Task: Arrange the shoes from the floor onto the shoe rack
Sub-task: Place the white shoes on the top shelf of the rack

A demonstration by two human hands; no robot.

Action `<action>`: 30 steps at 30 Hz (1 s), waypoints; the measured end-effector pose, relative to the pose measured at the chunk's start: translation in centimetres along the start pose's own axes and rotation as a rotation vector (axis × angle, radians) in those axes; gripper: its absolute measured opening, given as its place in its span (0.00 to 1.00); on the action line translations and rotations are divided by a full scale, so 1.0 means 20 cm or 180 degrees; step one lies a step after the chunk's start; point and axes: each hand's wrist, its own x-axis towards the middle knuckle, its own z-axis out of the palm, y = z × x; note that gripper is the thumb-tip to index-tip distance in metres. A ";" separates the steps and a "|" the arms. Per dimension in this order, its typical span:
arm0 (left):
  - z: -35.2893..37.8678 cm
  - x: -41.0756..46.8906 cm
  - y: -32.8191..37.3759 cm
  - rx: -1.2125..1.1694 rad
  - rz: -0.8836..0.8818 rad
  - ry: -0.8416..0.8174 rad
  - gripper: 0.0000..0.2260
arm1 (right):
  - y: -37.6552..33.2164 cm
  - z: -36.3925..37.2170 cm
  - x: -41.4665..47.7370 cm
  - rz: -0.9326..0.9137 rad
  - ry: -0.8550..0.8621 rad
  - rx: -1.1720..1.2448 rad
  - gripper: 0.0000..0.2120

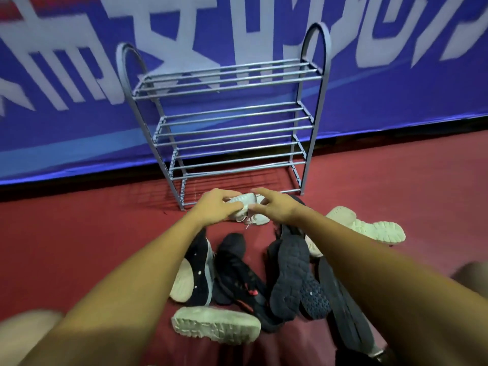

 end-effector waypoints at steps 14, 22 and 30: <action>-0.39 0.01 0.38 -0.1014 -0.0104 0.0502 0.11 | -0.26 -0.33 0.01 -0.0749 0.0970 0.0158 0.21; -0.52 -0.01 0.30 -0.1524 0.0030 0.0887 0.21 | -0.39 -0.42 0.13 -0.0751 0.0928 0.0877 0.12; -0.56 0.01 -0.06 -0.1115 -0.0671 0.0558 0.21 | -0.69 -0.44 0.24 -0.0684 0.0724 0.2148 0.07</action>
